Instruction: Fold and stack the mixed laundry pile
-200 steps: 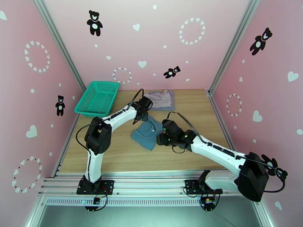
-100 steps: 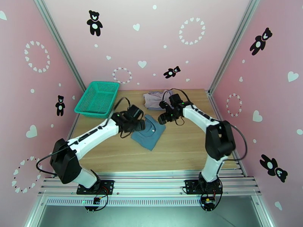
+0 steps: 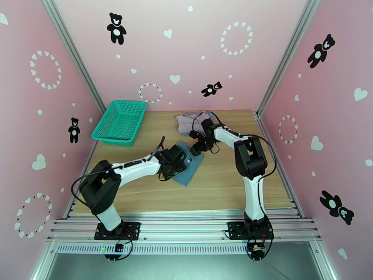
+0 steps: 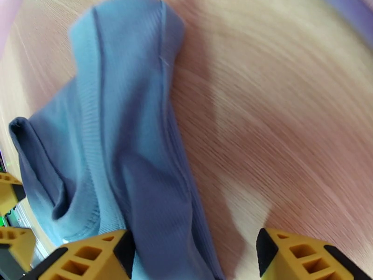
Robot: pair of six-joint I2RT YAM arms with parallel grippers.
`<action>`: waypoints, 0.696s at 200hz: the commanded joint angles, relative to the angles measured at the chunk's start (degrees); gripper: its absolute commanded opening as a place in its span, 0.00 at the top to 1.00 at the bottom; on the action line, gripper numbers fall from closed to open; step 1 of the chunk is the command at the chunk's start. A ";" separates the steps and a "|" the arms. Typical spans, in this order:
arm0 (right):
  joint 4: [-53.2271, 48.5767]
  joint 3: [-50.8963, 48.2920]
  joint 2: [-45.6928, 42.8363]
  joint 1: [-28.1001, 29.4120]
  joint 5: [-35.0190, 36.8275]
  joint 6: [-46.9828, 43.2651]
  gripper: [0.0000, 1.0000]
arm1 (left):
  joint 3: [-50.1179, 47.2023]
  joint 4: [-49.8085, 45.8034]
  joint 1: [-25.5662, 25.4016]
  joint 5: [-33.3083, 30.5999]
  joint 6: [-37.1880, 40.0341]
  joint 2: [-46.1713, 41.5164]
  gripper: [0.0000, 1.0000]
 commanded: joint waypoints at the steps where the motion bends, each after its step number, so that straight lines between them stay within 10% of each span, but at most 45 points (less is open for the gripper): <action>1: -0.75 0.61 2.61 1.14 -2.63 0.58 0.28 | 0.40 0.24 0.54 1.11 -2.52 2.44 0.23; 74: 0.60 -1.78 4.08 2.98 -1.82 5.25 0.45 | 4.09 -10.64 0.84 -2.32 1.37 -0.86 0.20; 139: 7.21 -12.48 -1.70 5.18 -0.42 13.92 0.54 | -3.30 3.91 2.48 1.91 -0.77 6.03 0.22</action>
